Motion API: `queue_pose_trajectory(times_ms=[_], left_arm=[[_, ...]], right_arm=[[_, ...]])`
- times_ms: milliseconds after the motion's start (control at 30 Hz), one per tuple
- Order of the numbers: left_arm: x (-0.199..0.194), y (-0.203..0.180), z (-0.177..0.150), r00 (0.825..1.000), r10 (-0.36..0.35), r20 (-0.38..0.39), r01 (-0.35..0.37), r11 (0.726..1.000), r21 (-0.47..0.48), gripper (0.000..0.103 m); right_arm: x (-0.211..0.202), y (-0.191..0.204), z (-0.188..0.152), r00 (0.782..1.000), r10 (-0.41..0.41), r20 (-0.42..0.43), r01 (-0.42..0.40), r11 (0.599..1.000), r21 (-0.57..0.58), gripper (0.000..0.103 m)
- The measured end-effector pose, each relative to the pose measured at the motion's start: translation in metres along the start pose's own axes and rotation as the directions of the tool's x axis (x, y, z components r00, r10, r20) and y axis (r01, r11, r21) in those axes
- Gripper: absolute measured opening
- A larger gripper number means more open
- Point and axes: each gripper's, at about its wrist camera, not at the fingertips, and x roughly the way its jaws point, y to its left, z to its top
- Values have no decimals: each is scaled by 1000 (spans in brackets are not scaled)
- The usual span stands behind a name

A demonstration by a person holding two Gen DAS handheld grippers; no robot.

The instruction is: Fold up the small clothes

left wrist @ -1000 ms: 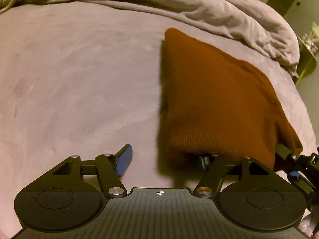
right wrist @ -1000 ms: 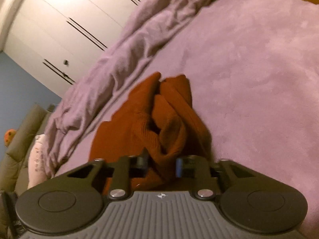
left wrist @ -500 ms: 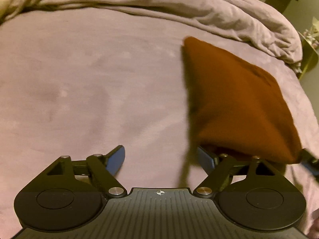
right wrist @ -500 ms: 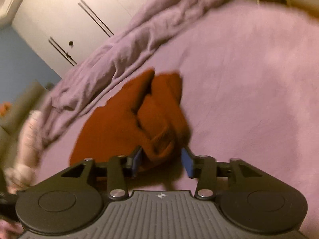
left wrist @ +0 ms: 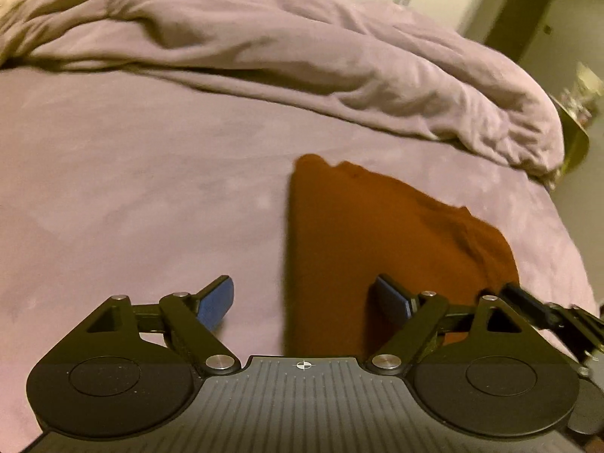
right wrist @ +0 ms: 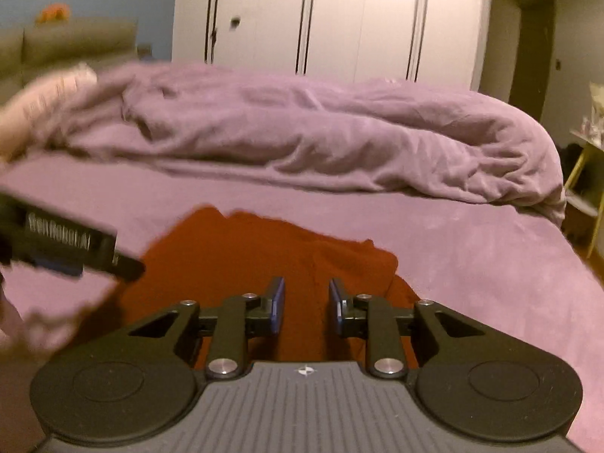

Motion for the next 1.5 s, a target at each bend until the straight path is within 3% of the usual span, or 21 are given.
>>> queue_pose_trajectory(times_ms=[67,233,367,500,700,800,900,1100,1200,1300,1367,1433,1500], left_arm=[[11,-4,-4,1000,6,-3,-6,1000,23,96],[26,-12,-19,1000,19,21,-20,998,55,100],[25,-18,-18,999,45,19,-46,996,82,101],[12,-13,-14,999,35,2,-35,997,70,101],[-10,-13,-24,999,-33,-6,33,997,74,99],[-2,-13,-34,998,-29,-54,34,994,101,100],[2,-4,-36,996,-55,-74,60,996,60,101],[-19,11,-41,988,-120,-98,124,992,30,101],[-36,21,-49,978,-161,-134,173,981,82,99],[-44,32,-45,979,-176,-103,187,977,106,99],[-41,42,-33,966,-246,-74,249,968,36,99],[-27,45,-20,937,-339,-88,338,941,-22,99],[0,45,-10,892,-424,-153,414,905,-94,99]], right_arm=[[11,-4,-14,998,-63,-30,62,997,-53,23],[16,-17,-39,998,-61,18,62,995,-77,25],[16,-16,-35,997,-72,9,73,996,-59,27],[-11,-23,-28,998,-69,-9,69,998,5,40],[-50,-30,-50,998,-56,1,56,998,9,45],[-48,-30,-56,998,-57,-38,57,998,-8,47],[-42,-31,-60,996,-45,-72,45,999,3,49],[-52,-45,-63,995,3,-103,6,996,86,61],[-62,-63,-63,991,55,-119,-34,985,171,70],[-60,-98,-61,981,170,-93,-126,925,359,78],[-47,-117,-61,967,244,-78,-179,862,475,79],[-25,-134,-63,932,358,-54,-261,768,584,89],[-1,-146,-68,904,425,-36,-286,666,688,93]])
